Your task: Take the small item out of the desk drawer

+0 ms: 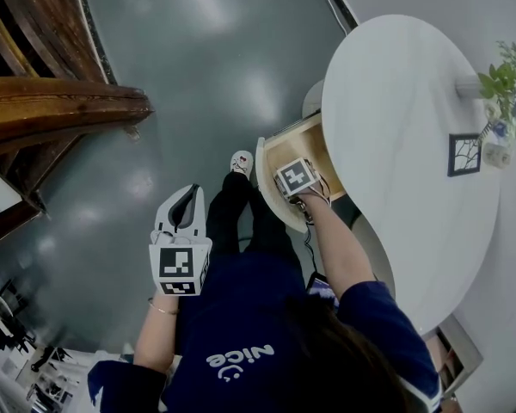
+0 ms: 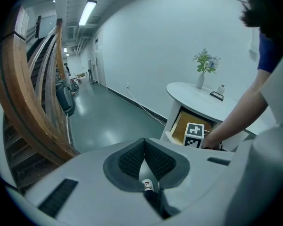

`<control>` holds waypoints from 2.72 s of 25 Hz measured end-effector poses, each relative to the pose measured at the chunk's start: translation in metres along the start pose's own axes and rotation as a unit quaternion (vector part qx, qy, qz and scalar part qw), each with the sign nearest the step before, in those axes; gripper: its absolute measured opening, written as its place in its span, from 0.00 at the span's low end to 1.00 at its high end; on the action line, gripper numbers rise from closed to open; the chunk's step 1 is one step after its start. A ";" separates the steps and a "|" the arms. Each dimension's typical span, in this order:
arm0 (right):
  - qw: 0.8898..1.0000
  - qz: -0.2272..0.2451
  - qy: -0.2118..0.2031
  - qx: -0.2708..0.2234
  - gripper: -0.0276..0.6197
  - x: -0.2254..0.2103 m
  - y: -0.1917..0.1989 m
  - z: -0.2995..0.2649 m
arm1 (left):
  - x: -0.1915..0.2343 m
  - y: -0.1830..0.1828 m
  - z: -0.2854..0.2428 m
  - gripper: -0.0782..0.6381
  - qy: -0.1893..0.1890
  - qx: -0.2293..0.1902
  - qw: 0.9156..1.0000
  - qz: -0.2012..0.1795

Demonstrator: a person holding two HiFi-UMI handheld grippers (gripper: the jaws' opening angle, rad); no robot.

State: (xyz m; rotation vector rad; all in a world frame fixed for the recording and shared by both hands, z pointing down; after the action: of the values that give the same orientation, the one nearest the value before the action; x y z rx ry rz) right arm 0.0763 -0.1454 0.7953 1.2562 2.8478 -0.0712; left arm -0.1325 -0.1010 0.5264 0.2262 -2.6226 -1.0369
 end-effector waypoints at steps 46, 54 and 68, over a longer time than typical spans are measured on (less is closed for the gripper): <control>0.984 -0.081 0.005 -0.159 0.25 0.009 -0.017 0.123 | -0.029 -0.054 -0.034 0.11 0.093 -0.047 0.994 -0.029; 0.967 -0.114 0.021 -0.226 0.25 0.007 -0.018 0.172 | -0.043 -0.067 -0.041 0.11 0.127 -0.058 0.990 -0.034; 0.910 -0.216 0.076 -0.345 0.25 -0.013 -0.011 0.266 | -0.061 -0.096 -0.040 0.11 0.164 -0.084 0.980 -0.074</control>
State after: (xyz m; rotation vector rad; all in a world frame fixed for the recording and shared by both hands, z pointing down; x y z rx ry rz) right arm 0.0789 -0.1765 0.5305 0.4980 2.7819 0.9645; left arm -0.0582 -0.1801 0.4737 0.5124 -2.2371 -1.1519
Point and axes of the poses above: the fingertips, and each gripper's own axes: z backward along the fingers, x to its left, y out of its underside, the point moved 3 cm from there along z, backward along the fingers, and after that the axes turned 15 degrees about y, right-handed, at the moved point
